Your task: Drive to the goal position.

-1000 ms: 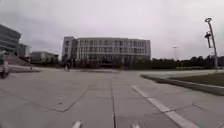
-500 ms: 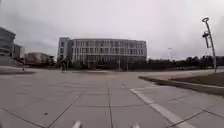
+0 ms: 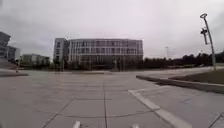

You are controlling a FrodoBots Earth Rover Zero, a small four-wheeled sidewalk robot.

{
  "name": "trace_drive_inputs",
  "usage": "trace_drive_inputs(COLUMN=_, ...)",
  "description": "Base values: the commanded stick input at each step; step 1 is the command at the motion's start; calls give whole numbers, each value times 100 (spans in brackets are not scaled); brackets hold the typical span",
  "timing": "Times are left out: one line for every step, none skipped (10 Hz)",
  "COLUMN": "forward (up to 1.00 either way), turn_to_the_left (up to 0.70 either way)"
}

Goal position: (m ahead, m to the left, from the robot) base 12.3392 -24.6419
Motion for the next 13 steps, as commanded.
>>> trace_drive_inputs(forward=70, turn_to_the_left=0)
trace_drive_inputs(forward=70, turn_to_the_left=0)
trace_drive_inputs(forward=70, turn_to_the_left=0)
trace_drive_inputs(forward=70, turn_to_the_left=0)
trace_drive_inputs(forward=70, turn_to_the_left=0)
trace_drive_inputs(forward=70, turn_to_the_left=0)
trace_drive_inputs(forward=70, turn_to_the_left=0)
trace_drive_inputs(forward=70, turn_to_the_left=0)
trace_drive_inputs(forward=70, turn_to_the_left=0)
trace_drive_inputs(forward=70, turn_to_the_left=0)
trace_drive_inputs(forward=70, turn_to_the_left=0)
trace_drive_inputs(forward=70, turn_to_the_left=0)
trace_drive_inputs(forward=70, turn_to_the_left=0)
